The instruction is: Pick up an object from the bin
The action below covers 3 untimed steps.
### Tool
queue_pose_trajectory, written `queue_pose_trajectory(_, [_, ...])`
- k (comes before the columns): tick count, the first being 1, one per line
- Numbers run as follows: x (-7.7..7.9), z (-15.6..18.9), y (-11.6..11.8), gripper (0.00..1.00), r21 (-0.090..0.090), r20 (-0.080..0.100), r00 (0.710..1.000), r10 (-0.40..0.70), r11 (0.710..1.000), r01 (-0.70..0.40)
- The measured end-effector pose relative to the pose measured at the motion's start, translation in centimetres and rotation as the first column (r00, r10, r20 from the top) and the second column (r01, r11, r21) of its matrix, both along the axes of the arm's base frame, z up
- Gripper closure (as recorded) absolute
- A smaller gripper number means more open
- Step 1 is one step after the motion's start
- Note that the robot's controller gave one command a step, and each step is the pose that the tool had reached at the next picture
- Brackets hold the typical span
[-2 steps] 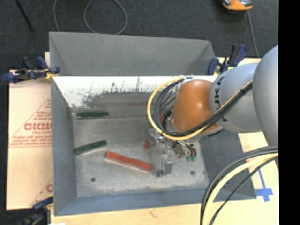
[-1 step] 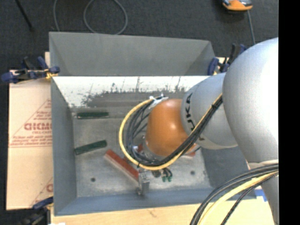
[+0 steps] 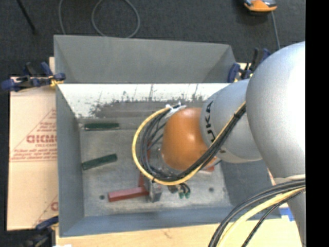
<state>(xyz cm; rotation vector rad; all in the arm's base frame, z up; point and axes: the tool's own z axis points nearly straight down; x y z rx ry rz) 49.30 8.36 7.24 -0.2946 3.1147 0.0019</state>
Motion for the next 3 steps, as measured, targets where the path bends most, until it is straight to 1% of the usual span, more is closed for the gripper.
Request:
queue_pose_trajectory(1, [-0.2, -0.1, 0.0, 0.00, -0.001, -0.007, 1.000, 0.001, 1.000, -0.001])
queue_pose_trajectory(2, [-0.2, -0.2, -0.1, 1.00, -0.002, -0.009, 1.000, 0.003, 1.000, -0.003])
queue_pose_trajectory(3, [-0.4, 12.4, 0.8, 1.00, -0.001, -0.002, 0.999, 0.032, 0.999, -0.032])
